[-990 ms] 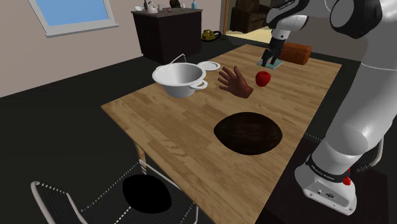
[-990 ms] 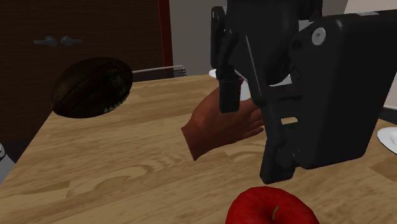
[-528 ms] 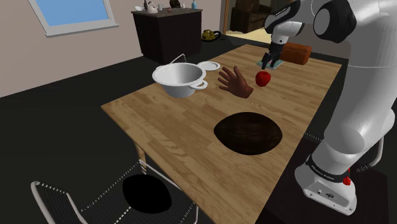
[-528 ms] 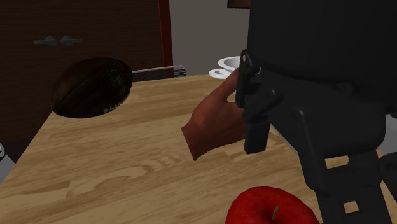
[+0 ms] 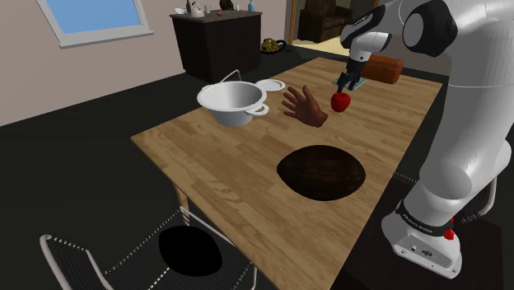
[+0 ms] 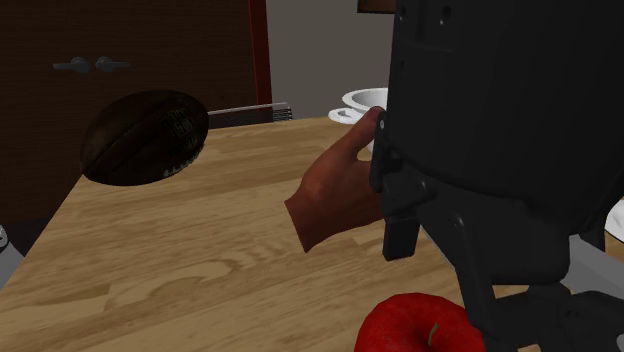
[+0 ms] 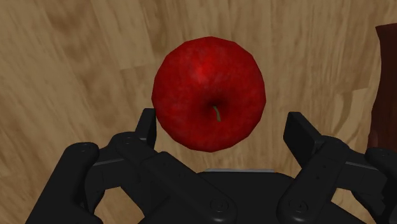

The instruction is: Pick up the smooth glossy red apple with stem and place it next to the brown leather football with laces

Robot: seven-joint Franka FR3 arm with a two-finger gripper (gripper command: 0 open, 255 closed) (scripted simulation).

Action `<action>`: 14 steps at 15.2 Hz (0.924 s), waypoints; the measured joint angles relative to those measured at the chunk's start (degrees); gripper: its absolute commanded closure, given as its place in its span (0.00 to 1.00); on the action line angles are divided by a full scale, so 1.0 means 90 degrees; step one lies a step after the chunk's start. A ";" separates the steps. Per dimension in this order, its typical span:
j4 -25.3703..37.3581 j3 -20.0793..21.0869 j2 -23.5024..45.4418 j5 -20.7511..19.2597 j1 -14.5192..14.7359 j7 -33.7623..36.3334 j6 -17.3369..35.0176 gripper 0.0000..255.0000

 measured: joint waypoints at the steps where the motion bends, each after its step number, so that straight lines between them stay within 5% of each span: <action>1: 0.0000 0.0000 0.0001 0.0001 0.0000 -0.0001 0.0001 0.00; 2: 0.0000 0.0000 0.0002 0.0001 -0.0001 -0.0001 0.0001 0.00; 3: 0.0000 0.0000 0.0002 0.0001 -0.0001 -0.0001 0.0001 1.00; 14: 0.0029 -0.0005 -0.0012 -0.0011 0.0001 0.0011 -0.0035 1.00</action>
